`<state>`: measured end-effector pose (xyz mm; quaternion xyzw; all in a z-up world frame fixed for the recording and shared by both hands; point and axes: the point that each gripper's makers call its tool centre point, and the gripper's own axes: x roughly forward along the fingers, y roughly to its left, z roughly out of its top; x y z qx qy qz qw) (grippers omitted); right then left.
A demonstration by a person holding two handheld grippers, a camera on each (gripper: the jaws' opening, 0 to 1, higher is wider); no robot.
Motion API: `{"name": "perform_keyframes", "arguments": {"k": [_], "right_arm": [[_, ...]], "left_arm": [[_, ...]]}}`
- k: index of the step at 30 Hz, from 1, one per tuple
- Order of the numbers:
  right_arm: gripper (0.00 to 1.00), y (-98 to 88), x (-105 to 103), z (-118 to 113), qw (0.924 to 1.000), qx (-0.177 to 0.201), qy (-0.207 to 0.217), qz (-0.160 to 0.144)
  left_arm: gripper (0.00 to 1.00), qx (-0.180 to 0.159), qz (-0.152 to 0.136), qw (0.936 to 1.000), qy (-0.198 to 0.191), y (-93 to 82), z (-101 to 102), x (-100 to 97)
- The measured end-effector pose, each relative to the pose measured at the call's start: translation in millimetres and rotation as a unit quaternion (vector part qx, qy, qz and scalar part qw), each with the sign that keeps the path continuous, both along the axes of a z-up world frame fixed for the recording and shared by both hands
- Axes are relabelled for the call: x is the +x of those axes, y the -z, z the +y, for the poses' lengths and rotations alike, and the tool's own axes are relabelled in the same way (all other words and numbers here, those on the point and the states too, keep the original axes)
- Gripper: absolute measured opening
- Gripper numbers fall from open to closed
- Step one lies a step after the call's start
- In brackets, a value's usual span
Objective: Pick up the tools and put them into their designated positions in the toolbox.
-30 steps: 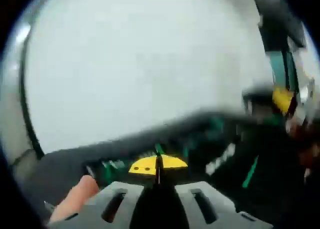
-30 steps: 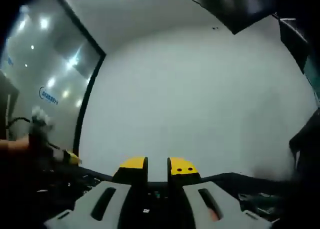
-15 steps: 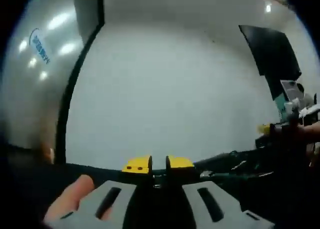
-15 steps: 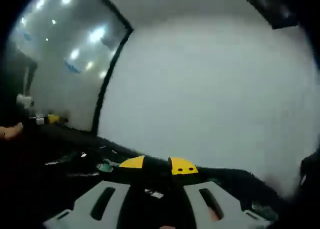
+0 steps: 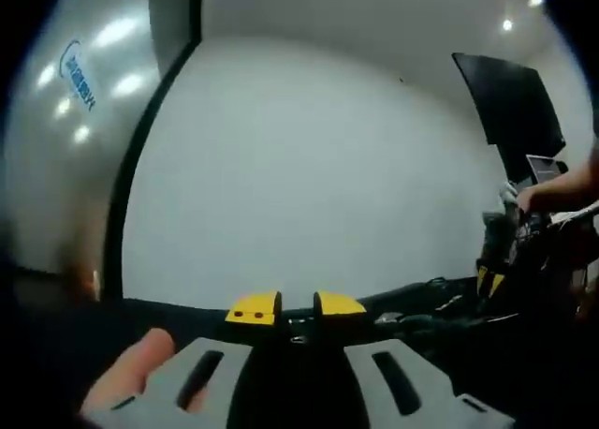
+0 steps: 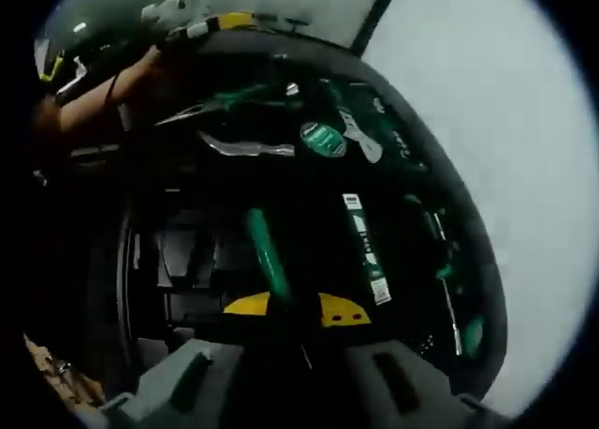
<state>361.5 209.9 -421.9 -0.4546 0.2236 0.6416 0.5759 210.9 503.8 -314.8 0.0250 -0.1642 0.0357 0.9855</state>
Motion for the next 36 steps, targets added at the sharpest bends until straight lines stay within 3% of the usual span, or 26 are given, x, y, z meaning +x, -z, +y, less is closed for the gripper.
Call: {"name": "perform_keyframes", "arguments": {"k": [1, 2, 4, 6, 8, 10, 11, 12, 15, 16, 18, 20, 21, 23, 24, 25, 27, 28, 31, 32, 34, 36], "right_arm": [[0.11, 5.1, -2, -3, 0.9999, -0.015, 0.000, 0.003], [0.09, 8.0, -7, 1, 0.9992, -0.026, -0.030, 0.004], [0.06, -1.0, -9, 0, 0.9990, -0.027, -0.031, -0.014], [0.05, -19.1, -11, 9, 0.9915, 0.026, -0.083, -0.097], [0.05, -37.9, -7, 6, 0.9856, 0.041, -0.065, -0.151], [0.05, -60.7, 13, 13, 0.9658, 0.074, -0.076, -0.237], [0.05, -68.8, 24, 14, 0.9594, 0.088, -0.058, -0.262], [0.05, -71.5, 36, 12, 0.9543, 0.086, -0.038, -0.284], [0.05, -74.6, 61, 12, 0.9226, 0.072, -0.040, -0.377], [0.05, -68.9, 65, 12, 0.9202, 0.067, -0.037, -0.384], [0.05, -49.6, 68, 7, 0.9163, 0.020, -0.044, -0.397], [0.05, -45.2, 72, 4, 0.8945, -0.010, -0.065, -0.442], [0.05, -41.6, 71, 4, 0.8958, -0.015, -0.073, -0.438], [0.06, -30.4, 67, 0, 0.9179, -0.022, -0.057, -0.392], [0.06, -23.2, 61, -3, 0.9335, -0.029, -0.046, -0.354], [0.07, -19.7, 59, -4, 0.9381, -0.036, -0.048, -0.341], [0.08, -23.1, 58, -3, 0.9316, -0.051, -0.076, -0.352], [0.08, -21.9, 54, -3, 0.9367, -0.052, -0.081, -0.337], [0.15, -26.2, 37, 2, 0.9719, -0.012, -0.049, -0.230], [0.20, -27.1, 39, 5, 0.9846, -0.006, -0.030, -0.172], [0.21, -29.2, 21, -3, 0.9914, -0.018, -0.040, -0.123], [0.21, -39.8, 30, 3, 0.9947, 0.001, -0.037, -0.096]], "left_arm": [[0.14, -0.002, -0.002, 1.0000, -0.001, -0.7, 0, -0.9], [0.14, -0.004, -0.003, 1.0000, -0.002, -0.7, 1, -0.9], [0.14, -0.005, 0.001, 1.0000, -0.002, 0.5, 1, -0.2], [0.14, -0.006, 0.004, 1.0000, -0.001, 1.4, 1, 0.8], [0.14, -0.006, 0.005, 1.0000, 0.002, 1.3, -1, 1.3], [0.14, -0.005, 0.010, 0.9999, 0.004, 2.8, -3, 3.2], [0.14, -0.004, 0.014, 0.9999, 0.004, 3.9, -4, 4.1], [0.14, -0.003, 0.016, 0.9999, 0.005, 4.7, -4, 4.7], [0.13, -0.001, 0.020, 0.9998, 0.005, 5.8, -5, 5.9], [0.13, -0.001, 0.021, 0.9998, 0.005, 6.0, -5, 6.1], [0.13, -0.006, 0.022, 0.9997, 0.004, 6.7, -2, 6.5], [0.13, -0.011, 0.023, 0.9997, 0.002, 7.3, 0, 6.1], [0.13, -0.014, 0.022, 0.9997, 0.002, 7.3, 2, 5.8], [0.13, -0.016, 0.020, 0.9997, 0.002, 6.4, 0, 4.5], [0.13, -0.016, 0.020, 0.9997, 0.002, 6.2, 0, 4.3], [0.13, -0.015, 0.020, 0.9997, 0.001, 6.5, 0, 4.2], [0.13, -0.012, 0.023, 0.9997, 0.001, 7.3, -1, 5.0], [0.13, -0.010, 0.024, 0.9997, 0.001, 7.5, -1, 5.2], [0.13, -0.008, 0.026, 0.9996, 0.000, 8.5, 1, 5.9], [0.13, -0.009, 0.025, 0.9997, 0.000, 8.3, 1, 5.7], [0.13, -0.010, 0.023, 0.9997, 0.000, 7.8, 2, 5.3], [0.13, -0.010, 0.025, 0.9996, -0.002, 8.6, 3, 5.6]]}}
